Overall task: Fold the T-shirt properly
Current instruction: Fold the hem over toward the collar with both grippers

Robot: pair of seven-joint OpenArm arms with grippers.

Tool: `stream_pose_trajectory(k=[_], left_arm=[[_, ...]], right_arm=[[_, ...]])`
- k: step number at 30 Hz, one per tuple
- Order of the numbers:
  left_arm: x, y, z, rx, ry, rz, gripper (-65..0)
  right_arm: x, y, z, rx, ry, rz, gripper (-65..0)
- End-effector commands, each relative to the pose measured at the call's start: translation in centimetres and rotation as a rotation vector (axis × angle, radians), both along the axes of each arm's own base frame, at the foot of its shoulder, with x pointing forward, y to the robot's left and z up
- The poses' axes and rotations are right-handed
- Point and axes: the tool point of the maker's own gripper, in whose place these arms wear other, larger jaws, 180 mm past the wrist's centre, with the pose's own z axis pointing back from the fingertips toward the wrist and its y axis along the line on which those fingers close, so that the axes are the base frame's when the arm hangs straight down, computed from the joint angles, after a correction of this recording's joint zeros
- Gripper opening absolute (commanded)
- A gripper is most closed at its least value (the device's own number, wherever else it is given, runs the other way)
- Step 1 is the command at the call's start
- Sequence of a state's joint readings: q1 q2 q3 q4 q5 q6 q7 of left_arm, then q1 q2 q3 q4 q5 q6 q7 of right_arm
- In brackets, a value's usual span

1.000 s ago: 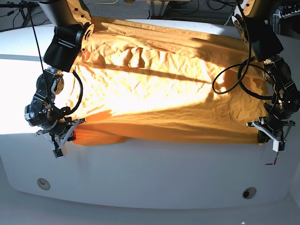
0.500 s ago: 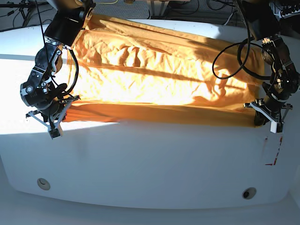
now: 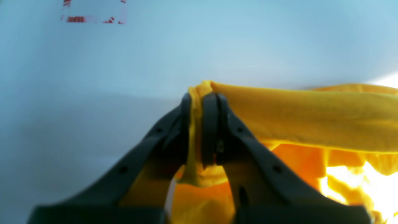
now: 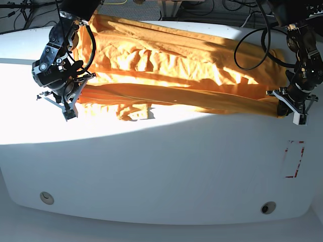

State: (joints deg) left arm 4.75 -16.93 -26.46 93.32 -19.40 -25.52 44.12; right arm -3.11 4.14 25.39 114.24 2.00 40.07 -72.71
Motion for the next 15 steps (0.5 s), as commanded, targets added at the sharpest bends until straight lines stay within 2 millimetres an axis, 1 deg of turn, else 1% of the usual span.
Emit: stream_pose_trajectory(k=[1,2,4,7,12,15], left_arm=[[0.4,0.9,2.0,0.043,-0.052,-0.002,-65.0],[0.3,0.9,1.9,0.043,-0.049,-0.002,-65.0],[-0.1,0.8,1.8,0.049,-0.041,-0.007,-65.0],[-0.9,0.6,1.8,0.062,-0.034,-0.017,-65.0],[-2.2,0.0,1.9,0.089,-0.025,-0.04,-65.0],[-3.1,-0.2,1.5,0.097,-0.007,-0.049,-65.0]], right_arm=[[-1.2,0.3,-0.5,0.0,0.016,-0.002,-61.4],[-1.4,0.3,-0.6,0.001,0.022,-0.002,-61.4],[-2.5,1.0,-1.6,0.019,0.053,-0.003,-61.4],[-3.8,1.3,-2.5,0.028,0.087,-0.004,-61.4],[-5.1,1.4,-3.2,0.029,0.12,-0.003,-61.0],[-5.5,1.4,-3.6,0.032,0.134,-0.003,-60.7]])
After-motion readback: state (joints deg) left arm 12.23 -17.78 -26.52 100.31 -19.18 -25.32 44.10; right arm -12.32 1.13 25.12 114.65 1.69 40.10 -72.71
